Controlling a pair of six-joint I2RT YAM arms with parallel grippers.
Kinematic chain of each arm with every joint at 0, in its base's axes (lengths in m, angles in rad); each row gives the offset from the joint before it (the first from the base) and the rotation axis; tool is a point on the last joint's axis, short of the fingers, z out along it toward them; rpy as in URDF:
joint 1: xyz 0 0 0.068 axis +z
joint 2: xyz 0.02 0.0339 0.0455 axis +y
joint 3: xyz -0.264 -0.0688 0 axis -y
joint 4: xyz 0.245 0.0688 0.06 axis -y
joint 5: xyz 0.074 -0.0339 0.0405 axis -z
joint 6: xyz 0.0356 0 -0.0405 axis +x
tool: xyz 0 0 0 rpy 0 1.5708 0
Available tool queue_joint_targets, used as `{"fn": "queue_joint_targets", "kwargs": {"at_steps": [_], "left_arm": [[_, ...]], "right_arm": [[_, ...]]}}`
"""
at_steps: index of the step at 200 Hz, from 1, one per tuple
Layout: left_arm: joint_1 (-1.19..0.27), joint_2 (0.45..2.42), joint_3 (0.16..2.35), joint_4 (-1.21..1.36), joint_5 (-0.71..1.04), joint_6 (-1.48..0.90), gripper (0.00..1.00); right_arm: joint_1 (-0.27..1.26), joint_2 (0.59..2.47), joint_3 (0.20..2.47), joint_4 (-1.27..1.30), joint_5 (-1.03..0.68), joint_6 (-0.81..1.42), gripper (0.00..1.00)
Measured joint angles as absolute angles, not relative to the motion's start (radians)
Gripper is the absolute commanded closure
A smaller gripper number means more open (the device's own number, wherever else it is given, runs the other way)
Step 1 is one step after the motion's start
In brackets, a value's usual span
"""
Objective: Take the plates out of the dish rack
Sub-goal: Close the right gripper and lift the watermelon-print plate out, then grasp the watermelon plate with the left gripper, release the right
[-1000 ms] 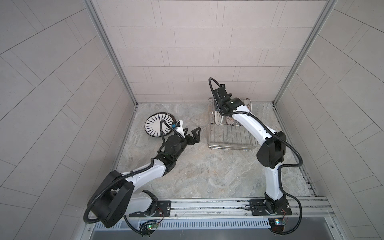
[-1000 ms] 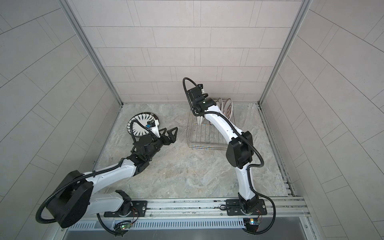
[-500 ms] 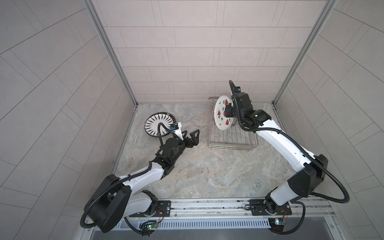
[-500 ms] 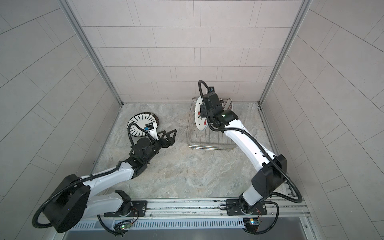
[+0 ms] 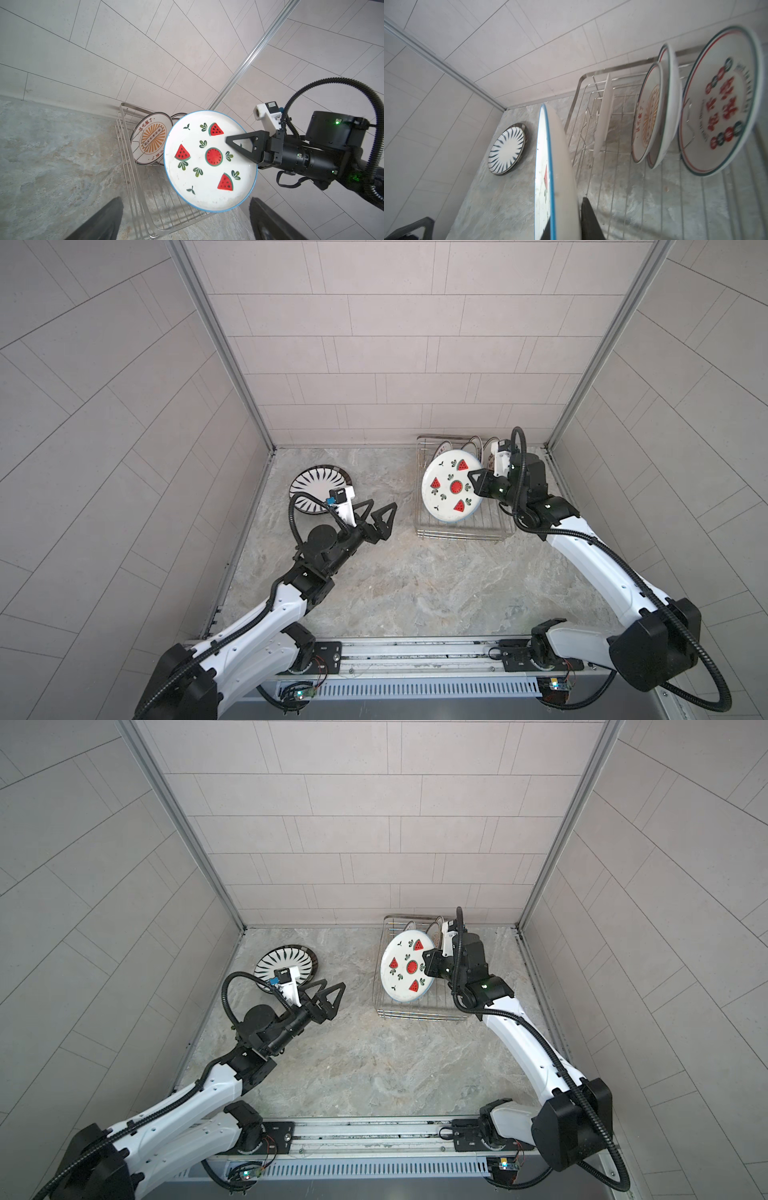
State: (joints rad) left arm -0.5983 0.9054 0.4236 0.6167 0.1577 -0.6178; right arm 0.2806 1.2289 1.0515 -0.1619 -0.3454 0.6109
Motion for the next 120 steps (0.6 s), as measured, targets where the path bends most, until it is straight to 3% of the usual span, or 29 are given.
{"fn": "queue_joint_targets", "kwargs": {"at_steps": [55, 120], "left_arm": [[-0.603, 0.937, 0.384, 0.666, 0.18, -0.698, 0.0], [-0.611, 1.132, 0.385, 0.809, 0.247, -0.838, 0.0]], "right_arm": [[0.269, 1.205, 0.915, 0.025, -0.552, 0.738, 0.91], [0.263, 1.221, 0.832, 0.233, -0.676, 0.848, 0.92]]}}
